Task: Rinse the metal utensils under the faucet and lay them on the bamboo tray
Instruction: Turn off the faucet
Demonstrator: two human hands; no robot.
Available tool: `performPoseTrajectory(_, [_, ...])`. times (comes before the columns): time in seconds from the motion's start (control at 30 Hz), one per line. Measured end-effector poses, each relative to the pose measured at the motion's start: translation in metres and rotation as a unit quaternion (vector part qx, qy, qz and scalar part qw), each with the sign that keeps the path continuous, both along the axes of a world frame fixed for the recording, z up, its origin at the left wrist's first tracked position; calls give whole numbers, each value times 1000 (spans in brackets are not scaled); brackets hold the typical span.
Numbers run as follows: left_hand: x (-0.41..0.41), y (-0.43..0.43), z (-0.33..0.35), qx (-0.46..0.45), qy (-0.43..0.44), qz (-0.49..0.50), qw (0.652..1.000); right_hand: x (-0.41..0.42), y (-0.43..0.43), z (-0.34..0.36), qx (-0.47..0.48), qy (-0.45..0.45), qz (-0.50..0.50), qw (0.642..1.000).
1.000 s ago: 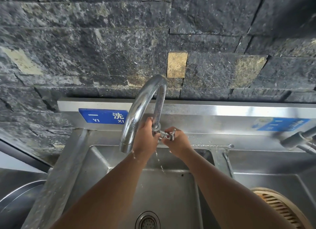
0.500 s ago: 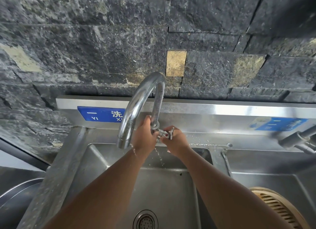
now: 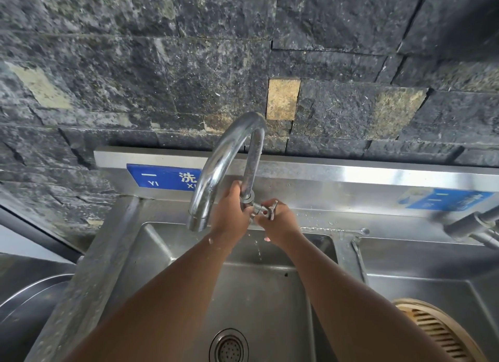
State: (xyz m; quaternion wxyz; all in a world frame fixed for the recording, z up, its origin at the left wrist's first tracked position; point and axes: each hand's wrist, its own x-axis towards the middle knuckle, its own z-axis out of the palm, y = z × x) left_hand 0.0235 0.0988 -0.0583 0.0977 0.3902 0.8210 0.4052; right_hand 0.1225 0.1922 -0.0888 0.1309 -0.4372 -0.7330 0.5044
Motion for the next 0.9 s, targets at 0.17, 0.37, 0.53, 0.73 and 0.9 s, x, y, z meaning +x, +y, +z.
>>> performPoseTrajectory(0.17, [-2, 1, 0, -3, 1, -1, 1000, -2, 2, -3, -4, 1, -5, 1000])
performPoseTrajectory(0.37, [1, -1, 9, -3, -24, -11, 1000, -2, 3, -1, -2, -23, 0, 1000])
performPoseTrajectory(0.53, [4, -5, 24, -19, -79, -26, 996, 3, 0, 16, -15, -58, 19, 998])
performPoseTrajectory(0.73, [20, -31, 30, -50, -104, -45, 992, 37, -28, 27, -44, -57, 15, 997])
performPoseTrajectory(0.9, [63, -57, 31, -151, -85, -59, 983, 96, -52, 42, -22, -83, 10, 996])
